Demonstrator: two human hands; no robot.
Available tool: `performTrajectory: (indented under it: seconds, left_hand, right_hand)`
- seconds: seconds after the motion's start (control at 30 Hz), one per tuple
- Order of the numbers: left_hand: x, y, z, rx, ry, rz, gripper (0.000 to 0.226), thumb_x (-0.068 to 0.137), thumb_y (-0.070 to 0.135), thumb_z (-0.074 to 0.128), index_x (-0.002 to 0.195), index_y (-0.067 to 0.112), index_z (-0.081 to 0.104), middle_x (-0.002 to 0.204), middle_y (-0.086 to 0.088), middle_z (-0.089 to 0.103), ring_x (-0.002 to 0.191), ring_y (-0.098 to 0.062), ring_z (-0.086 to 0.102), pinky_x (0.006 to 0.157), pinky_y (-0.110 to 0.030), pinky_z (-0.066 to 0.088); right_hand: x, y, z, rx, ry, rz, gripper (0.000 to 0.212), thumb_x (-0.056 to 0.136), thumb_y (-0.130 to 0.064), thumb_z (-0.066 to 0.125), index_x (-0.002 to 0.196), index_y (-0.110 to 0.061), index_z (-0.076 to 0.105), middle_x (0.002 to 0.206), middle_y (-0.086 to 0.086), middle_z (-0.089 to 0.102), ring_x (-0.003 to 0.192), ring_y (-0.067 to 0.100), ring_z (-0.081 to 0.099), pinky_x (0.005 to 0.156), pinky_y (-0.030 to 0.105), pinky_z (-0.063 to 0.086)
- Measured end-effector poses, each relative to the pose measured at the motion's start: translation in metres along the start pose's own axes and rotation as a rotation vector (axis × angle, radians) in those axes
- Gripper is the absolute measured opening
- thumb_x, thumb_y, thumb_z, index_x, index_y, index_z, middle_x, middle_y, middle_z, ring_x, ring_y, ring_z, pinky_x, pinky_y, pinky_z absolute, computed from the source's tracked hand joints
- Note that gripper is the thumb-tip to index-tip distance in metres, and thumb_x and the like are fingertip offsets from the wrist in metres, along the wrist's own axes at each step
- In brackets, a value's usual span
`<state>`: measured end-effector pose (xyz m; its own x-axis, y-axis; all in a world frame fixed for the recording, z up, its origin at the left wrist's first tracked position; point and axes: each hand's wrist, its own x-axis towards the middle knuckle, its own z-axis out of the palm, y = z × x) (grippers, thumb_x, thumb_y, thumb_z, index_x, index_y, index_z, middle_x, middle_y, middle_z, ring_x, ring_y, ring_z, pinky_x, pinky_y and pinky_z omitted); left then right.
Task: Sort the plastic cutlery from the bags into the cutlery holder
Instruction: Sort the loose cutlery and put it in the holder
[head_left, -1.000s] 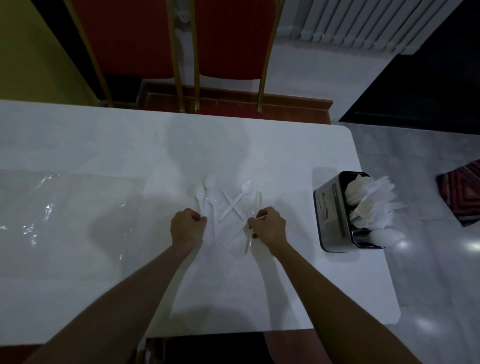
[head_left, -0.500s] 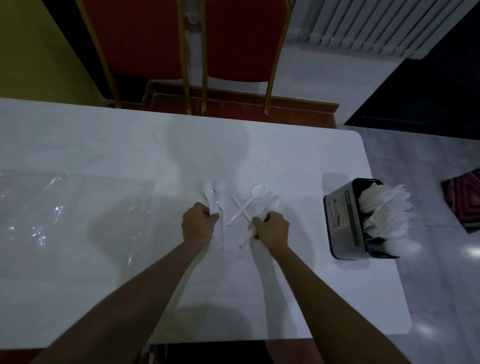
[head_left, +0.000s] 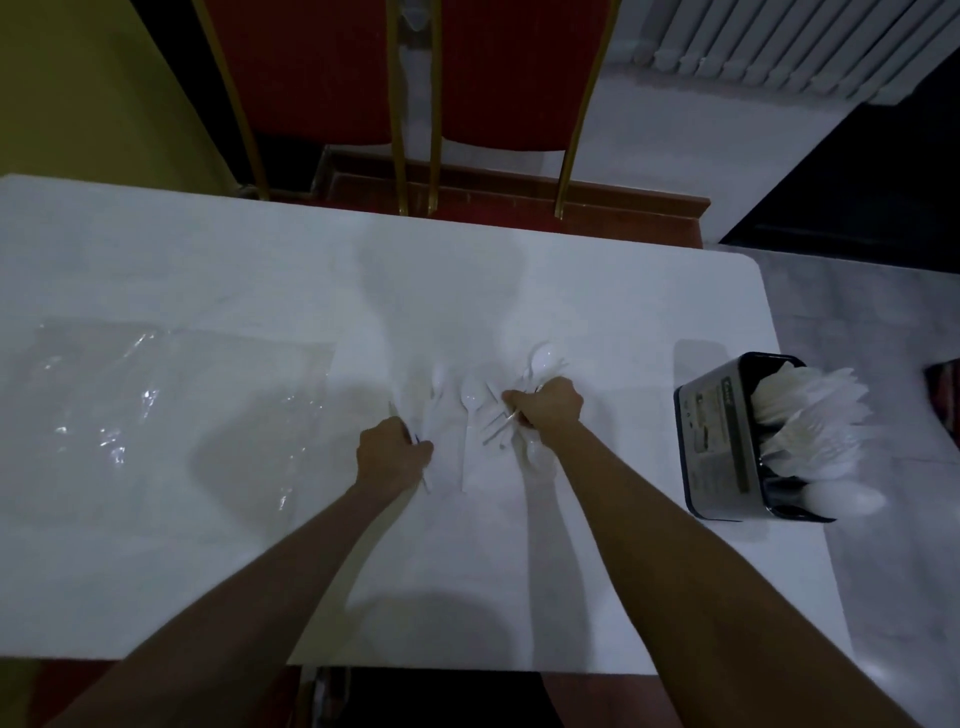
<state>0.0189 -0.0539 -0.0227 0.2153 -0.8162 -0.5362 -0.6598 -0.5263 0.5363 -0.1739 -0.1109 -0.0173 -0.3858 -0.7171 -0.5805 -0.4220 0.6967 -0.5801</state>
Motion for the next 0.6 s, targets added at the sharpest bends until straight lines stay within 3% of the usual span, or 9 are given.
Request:
performTrajectory:
  seconds: [0.1,0.23,0.33,0.4,0.5,0.6]
  left_hand:
    - [-0.003,0.003,0.000,-0.199,-0.018,0.005,0.019,0.080,0.016,0.069,0.093,0.002,0.065,0.088,-0.012,0.071,0.077,-0.026,0.069,0.077,-0.036,0.057]
    - [-0.012,0.024,0.011,-0.291,-0.109,0.045,0.021,0.080,0.015,0.071,0.096,0.002,0.069,0.082,-0.008,0.069,0.071,-0.018,0.064,0.061,-0.016,0.051]
    - [-0.015,0.038,0.025,-0.183,-0.092,0.050,0.022,0.076,0.023,0.075,0.086,0.004,0.070,0.085,-0.011,0.072,0.078,-0.023,0.067,0.064,-0.020,0.046]
    - [-0.016,0.044,0.032,-0.103,-0.053,0.031,0.026,0.074,0.025,0.077,0.088,0.004,0.070,0.089,-0.012,0.072,0.085,-0.027,0.067,0.068,-0.025,0.045]
    - [-0.016,0.047,0.033,-0.026,-0.027,0.024,0.024,0.072,0.021,0.076,0.086,0.002,0.069,0.089,-0.014,0.071,0.086,-0.029,0.067,0.070,-0.029,0.047]
    - [-0.014,0.042,0.028,-0.008,-0.075,-0.004,0.023,0.071,0.020,0.076,0.082,0.001,0.070,0.081,-0.013,0.069,0.081,-0.028,0.067,0.064,-0.027,0.047]
  right_hand:
    - [0.001,-0.004,-0.012,-0.008,-0.058,-0.006,0.033,0.077,-0.024,0.074,0.094,0.004,0.070,0.080,0.010,0.065,0.077,0.021,0.061,0.066,0.025,0.046]
    - [0.003,-0.010,-0.035,-0.055,-0.104,-0.125,0.016,0.080,-0.018,0.067,0.080,-0.002,0.069,0.085,0.014,0.074,0.071,0.020,0.065,0.076,0.030,0.055]
    - [0.003,-0.013,-0.054,-0.285,-0.125,-0.342,0.015,0.080,-0.012,0.069,0.089,-0.001,0.064,0.082,0.013,0.069,0.066,0.022,0.064,0.069,0.025,0.056]
    - [0.000,-0.014,-0.063,-0.498,-0.145,-0.495,0.019,0.082,-0.010,0.067,0.097,0.000,0.063,0.088,0.016,0.067,0.076,0.028,0.064,0.072,0.034,0.055]
    - [-0.005,-0.011,-0.064,-0.813,-0.213,-0.670,0.005,0.084,-0.004,0.059,0.086,-0.004,0.064,0.086,0.016,0.063,0.083,0.030,0.059,0.066,0.027,0.037]
    - [-0.006,-0.001,-0.061,-0.989,-0.197,-0.818,0.017,0.085,0.003,0.053,0.090,-0.004,0.067,0.097,0.014,0.063,0.098,0.029,0.057,0.067,0.028,0.036]
